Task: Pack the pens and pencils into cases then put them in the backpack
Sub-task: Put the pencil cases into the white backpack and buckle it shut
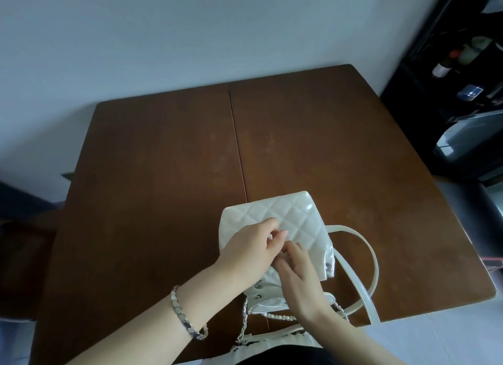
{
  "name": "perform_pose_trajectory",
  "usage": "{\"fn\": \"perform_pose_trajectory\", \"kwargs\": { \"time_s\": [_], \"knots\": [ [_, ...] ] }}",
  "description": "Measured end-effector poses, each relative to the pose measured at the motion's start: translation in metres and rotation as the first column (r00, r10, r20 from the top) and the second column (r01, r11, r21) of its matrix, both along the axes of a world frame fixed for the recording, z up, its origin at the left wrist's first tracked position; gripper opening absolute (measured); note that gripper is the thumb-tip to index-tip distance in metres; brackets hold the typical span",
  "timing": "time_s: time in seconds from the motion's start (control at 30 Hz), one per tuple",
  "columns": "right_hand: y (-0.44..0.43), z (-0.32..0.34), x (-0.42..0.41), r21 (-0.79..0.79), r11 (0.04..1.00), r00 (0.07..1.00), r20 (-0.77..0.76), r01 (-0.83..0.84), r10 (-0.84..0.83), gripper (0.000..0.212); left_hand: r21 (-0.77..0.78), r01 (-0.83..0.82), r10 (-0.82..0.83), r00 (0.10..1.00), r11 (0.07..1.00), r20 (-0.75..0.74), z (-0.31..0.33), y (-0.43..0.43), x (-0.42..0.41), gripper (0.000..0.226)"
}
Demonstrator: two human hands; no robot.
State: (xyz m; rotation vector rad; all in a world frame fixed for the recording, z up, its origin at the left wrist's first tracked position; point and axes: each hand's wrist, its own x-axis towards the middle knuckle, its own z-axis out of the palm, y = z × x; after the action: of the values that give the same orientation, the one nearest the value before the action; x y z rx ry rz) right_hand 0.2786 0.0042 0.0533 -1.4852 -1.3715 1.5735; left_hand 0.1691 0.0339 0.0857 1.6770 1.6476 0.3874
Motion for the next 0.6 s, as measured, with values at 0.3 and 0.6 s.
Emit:
{"fn": "perform_pose_trajectory", "kwargs": {
  "time_s": [0.3, 0.6],
  "knots": [
    [-0.002, 0.0, -0.001, 0.152, 0.988, 0.996, 0.088, -0.023, 0.01, 0.016, 0.116, -0.09, 0.103, 0.989, 0.989, -0.108, 0.001, -0.001, 0.013, 0.047],
    [0.008, 0.01, 0.015, -0.004, 0.996, 0.977, 0.192, -0.09, 0.089, 0.023, 0.404, 0.298, -0.235, 0.951, 0.865, -0.198, 0.003, 0.009, 0.007, 0.043]
  ]
}}
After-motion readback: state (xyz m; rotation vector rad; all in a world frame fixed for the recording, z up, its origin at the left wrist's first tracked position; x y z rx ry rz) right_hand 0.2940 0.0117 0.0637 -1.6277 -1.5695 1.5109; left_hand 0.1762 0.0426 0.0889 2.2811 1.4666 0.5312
